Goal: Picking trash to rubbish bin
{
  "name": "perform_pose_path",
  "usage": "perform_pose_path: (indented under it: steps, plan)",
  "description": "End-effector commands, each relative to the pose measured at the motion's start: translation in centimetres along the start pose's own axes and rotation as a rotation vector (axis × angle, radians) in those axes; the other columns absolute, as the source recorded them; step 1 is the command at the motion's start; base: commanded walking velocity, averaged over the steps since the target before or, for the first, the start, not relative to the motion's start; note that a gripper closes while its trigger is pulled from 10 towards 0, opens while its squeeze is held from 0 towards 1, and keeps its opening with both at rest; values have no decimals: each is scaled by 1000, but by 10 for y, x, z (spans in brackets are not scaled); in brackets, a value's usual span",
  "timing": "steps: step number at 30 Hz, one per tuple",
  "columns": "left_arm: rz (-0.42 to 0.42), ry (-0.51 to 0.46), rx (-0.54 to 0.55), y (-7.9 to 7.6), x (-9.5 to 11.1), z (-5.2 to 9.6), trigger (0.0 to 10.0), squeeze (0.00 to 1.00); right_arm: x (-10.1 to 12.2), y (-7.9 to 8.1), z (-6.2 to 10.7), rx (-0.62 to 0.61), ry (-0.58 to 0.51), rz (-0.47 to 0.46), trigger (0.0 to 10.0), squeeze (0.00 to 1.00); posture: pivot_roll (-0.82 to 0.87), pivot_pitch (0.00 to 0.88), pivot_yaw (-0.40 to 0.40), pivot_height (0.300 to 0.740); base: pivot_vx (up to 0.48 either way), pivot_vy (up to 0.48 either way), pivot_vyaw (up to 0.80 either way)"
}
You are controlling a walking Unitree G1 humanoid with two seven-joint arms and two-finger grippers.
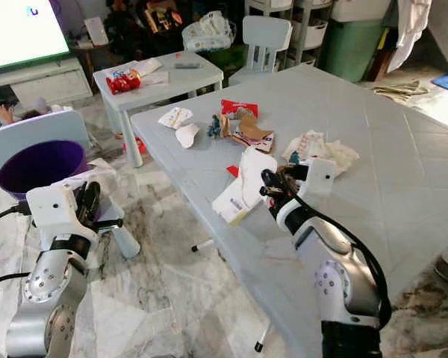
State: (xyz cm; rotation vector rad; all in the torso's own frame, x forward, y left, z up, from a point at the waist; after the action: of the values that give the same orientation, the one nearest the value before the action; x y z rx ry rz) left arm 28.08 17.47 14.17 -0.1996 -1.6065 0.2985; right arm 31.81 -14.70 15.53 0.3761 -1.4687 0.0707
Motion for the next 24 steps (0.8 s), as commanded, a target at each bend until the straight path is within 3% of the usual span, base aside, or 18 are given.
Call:
perform_pose_path:
  steps: [1,24]
  plan:
    - [-7,8,4,3,0,-1,0,0,5,4,0,11,-13,2,0,0,41,3,-10,740,0,375,0]
    - [-2,9,5,2,-1,-3,0,0,6,4,-2,17,-15,9,0,0,41,0,-14,740,0,405,0]
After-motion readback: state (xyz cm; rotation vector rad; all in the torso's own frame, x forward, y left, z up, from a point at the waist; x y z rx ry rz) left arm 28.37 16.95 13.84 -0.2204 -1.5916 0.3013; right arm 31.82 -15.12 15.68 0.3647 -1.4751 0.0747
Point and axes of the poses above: a point about 5 cm out from each wrist's last joint towards the gripper, its own z axis pointing back from the gripper into the wrist, its own x axis along the axis of the wrist's last joint, y = z × x, the point moved 2 cm from there along -z, pointing out of the wrist towards the gripper, and after that the axes turned 13 degrees about z, right-handed, at the moved point
